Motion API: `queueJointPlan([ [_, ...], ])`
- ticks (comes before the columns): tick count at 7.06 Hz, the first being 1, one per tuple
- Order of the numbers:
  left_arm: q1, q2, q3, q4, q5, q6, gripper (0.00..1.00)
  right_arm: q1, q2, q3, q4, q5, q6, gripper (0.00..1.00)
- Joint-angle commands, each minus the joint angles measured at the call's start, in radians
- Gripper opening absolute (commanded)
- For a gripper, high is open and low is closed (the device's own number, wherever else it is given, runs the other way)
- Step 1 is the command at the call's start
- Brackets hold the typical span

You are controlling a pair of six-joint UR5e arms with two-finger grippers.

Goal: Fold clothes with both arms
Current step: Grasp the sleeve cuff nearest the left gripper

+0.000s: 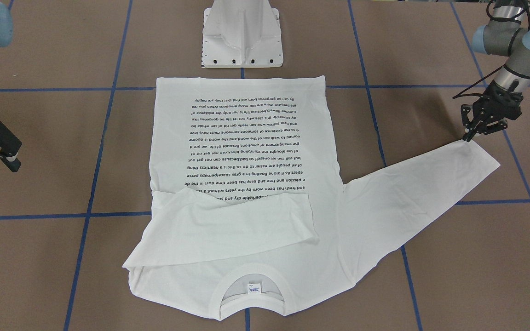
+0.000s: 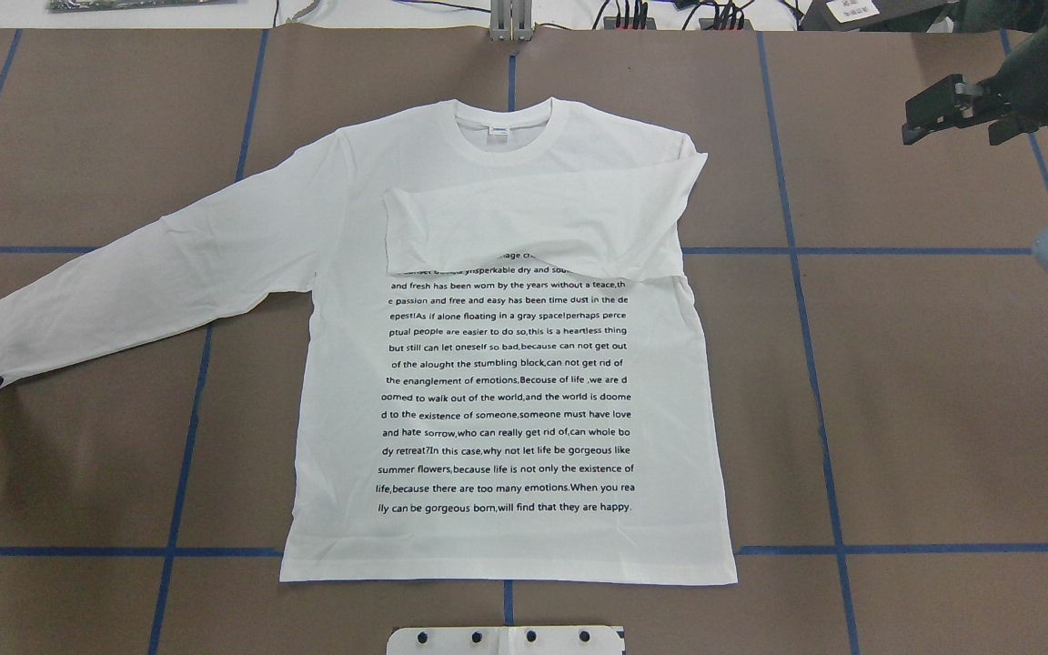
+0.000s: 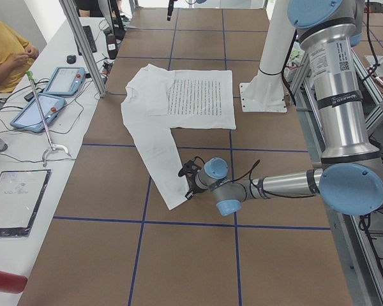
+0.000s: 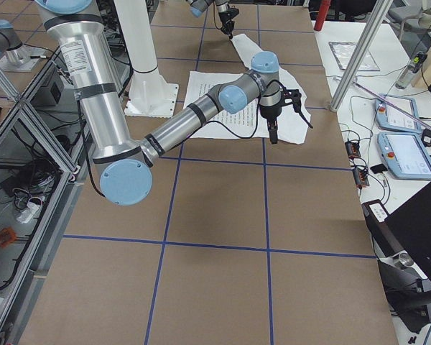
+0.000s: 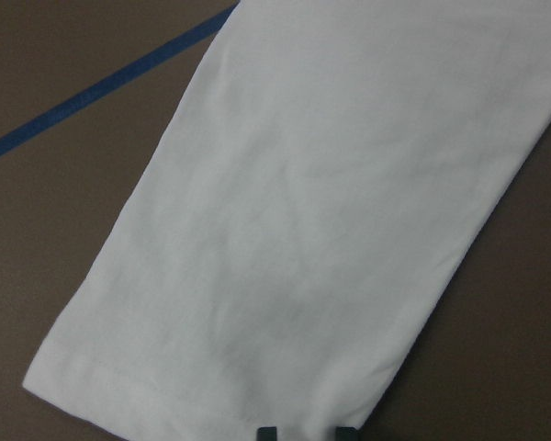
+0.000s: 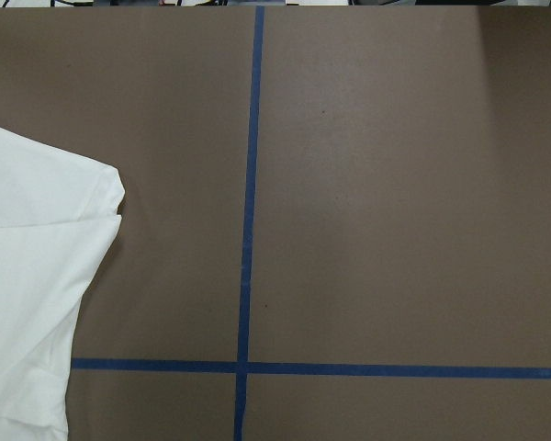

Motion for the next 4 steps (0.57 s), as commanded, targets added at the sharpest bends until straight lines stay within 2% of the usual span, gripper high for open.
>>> queueJointPlan([
  [1,-0.001,-0.001,-0.01,-0.053,-0.003,-0.003,0.0,0.0,0.0,0.0,0.0,0.001,0.0,1.0],
  [2,-0.003,-0.004,-0.039,-0.105,-0.012,-0.007,0.0,0.0,0.0,-0.001,0.0,0.001,0.0,1.0],
  [4,-0.046,-0.08,-0.084,-0.101,-0.081,-0.059,0.0,-0.002,0.0,-0.003,0.0,0.001,0.001,1.0],
])
